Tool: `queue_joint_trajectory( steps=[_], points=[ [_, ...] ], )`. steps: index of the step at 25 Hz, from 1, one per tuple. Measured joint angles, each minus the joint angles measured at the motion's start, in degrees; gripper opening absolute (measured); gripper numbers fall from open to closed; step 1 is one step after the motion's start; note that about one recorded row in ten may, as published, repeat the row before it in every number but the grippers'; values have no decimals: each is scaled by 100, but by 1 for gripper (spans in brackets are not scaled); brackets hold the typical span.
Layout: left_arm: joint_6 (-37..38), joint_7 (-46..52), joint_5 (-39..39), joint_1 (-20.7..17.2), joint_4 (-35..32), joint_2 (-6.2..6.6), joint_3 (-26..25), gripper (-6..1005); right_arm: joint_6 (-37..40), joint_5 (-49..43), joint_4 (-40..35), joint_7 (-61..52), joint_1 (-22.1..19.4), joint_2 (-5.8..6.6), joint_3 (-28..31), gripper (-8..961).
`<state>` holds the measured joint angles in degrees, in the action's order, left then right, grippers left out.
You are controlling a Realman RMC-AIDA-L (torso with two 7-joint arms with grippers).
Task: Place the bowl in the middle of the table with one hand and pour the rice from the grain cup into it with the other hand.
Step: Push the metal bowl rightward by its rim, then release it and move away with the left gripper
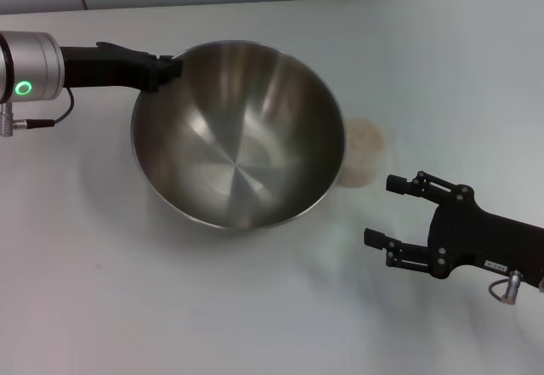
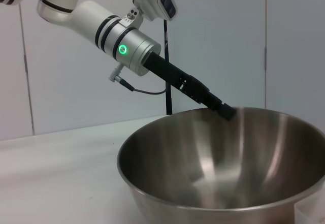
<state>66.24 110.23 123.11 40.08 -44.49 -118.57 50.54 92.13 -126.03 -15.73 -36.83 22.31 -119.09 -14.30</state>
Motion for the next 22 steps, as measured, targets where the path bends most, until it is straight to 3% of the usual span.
queue_joint_trajectory(
  steps=[9,15,22],
  points=[
    [-70,60,-172,-8,59,5,-51,46,0,0,0,0,1,0,2,820],
    [-328,189,-172,-18,188,9,-6,120,-2,0,16,0,2,0,7,820],
    [-359,201,-184,-21,196,10,-36,399,-3,0,18,0,10,0,7,821]
  ],
)
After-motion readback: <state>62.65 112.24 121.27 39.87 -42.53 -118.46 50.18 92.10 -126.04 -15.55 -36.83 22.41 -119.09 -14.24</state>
